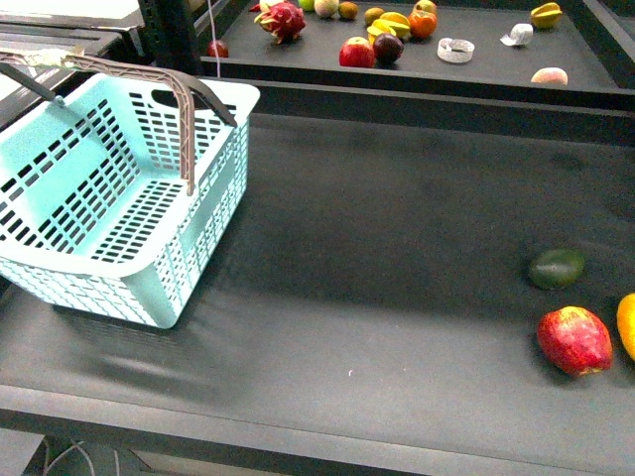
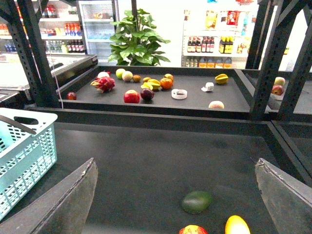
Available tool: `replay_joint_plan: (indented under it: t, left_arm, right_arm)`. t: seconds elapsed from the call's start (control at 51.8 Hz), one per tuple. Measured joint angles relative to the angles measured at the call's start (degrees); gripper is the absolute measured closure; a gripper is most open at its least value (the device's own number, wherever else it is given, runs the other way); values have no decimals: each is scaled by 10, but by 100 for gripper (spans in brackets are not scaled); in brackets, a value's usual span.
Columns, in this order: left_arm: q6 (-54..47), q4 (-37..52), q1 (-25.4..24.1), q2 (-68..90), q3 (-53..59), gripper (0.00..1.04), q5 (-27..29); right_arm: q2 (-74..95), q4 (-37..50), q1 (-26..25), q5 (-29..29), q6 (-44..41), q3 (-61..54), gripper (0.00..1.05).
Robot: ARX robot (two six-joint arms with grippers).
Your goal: Pick mango with right arm and hold basket with left
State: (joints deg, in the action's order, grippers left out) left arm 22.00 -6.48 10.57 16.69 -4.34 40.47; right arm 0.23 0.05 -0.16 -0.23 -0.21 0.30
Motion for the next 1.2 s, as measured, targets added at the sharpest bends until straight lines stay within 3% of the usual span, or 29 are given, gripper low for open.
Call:
replay_joint_plan:
  t: [0.039, 0.116, 0.309, 0.405, 0.694, 1.196]
  left_arm:
    - [49, 22, -1, 42, -10, 8, 15]
    - [113, 98, -3, 137, -35, 8, -8]
    - [196, 312, 9, 438, -100, 8, -45]
    - [230, 376, 12, 578, -155, 8, -74]
    - [351, 391, 11, 875, -371, 8, -161]
    - [415, 362, -24, 1043, -595, 8, -216]
  right_arm:
    - [0, 0, 0, 1, 0, 0, 8]
    - [0, 0, 0, 0, 0, 0, 8]
    - [0, 0, 0, 0, 0, 0, 8]
    - [0, 0, 0, 0, 0, 0, 8]
    - [0, 0, 0, 0, 0, 0, 8]
    - [0, 0, 0, 0, 0, 0, 8]
